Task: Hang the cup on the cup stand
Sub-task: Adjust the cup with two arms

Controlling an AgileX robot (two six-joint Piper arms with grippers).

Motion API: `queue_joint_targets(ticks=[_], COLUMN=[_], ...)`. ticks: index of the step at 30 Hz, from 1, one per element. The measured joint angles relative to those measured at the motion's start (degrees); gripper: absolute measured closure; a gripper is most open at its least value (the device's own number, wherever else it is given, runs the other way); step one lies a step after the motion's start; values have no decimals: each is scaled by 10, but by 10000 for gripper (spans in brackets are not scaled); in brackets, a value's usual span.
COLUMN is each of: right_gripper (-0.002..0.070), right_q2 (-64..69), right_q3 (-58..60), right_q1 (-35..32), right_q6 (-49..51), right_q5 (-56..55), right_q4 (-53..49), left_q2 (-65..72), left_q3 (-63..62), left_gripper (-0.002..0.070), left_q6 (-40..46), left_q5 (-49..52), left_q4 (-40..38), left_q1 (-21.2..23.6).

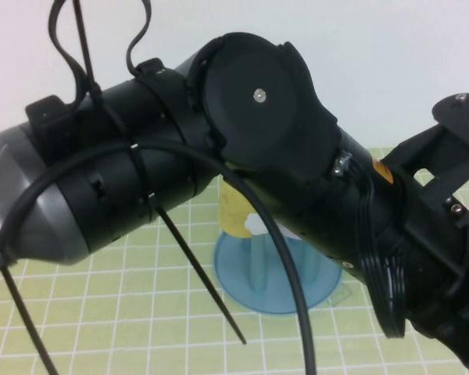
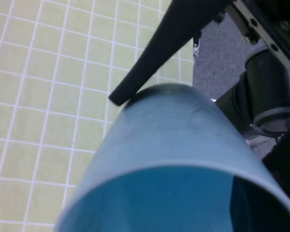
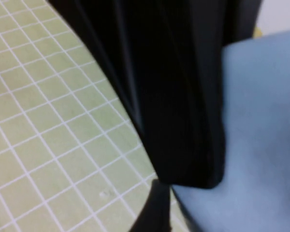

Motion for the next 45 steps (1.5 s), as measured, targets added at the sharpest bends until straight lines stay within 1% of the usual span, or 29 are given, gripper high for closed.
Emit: queue_joint_targets(ticks=[2,5,9,11,13,16,19,21,23,25,28,31,33,37,40,42,44,45], right_gripper=[-15,-17,-17,-17,-17,-17,-17,-17,-17,-17,-17,-13,-12,-12,-12,-10,-1,5], right_q2=[0,0,0,0,0,0,0,0,-2,-8,-28,-59,-88,-136,-161,-177,-195,-205], right_q3=[0,0,0,0,0,0,0,0,0,0,0,0,0,0,3,16,38,53], right_q1=[1,1,1,1,1,1,1,1,1,1,1,1,1,1,1,1,1,1], right_q6=[51,139,275,346,407,478,549,601,639,661,677,694,709,720,722,722,722,722], right_q5=[1,6,6,-15,-56,-155,-295,-379,-433,-466,-487,-491,-489,-444,-398,-383,-380,-380], right_q4=[-33,-139,-274,-320,-358,-384,-386,-365,-322,-282,-234,-198,-172,-101,-19,60,139,178], left_q2=[0,0,0,0,0,0,0,0,0,0,0,0,0,0,0,0,0,0], left_q3=[0,0,0,0,0,1,3,11,20,34,64,88,103,116,120,120,120,120], left_gripper=[675,675,675,675,675,675,675,675,675,675,675,675,675,675,675,675,675,675], left_q6=[-1,-6,-2,4,16,24,37,57,82,108,166,249,318,445,528,569,588,588], left_q5=[-5,-18,-31,-42,-57,-76,-100,-111,-124,-143,-195,-245,-273,-291,-291,-279,-262,-256], left_q4=[0,-13,-63,-79,-88,-95,-100,-117,-136,-160,-217,-284,-350,-475,-564,-611,-636,-636], left_q1=[2,16,52,66,76,88,88,88,88,88,88,88,88,88,88,88,88,87])
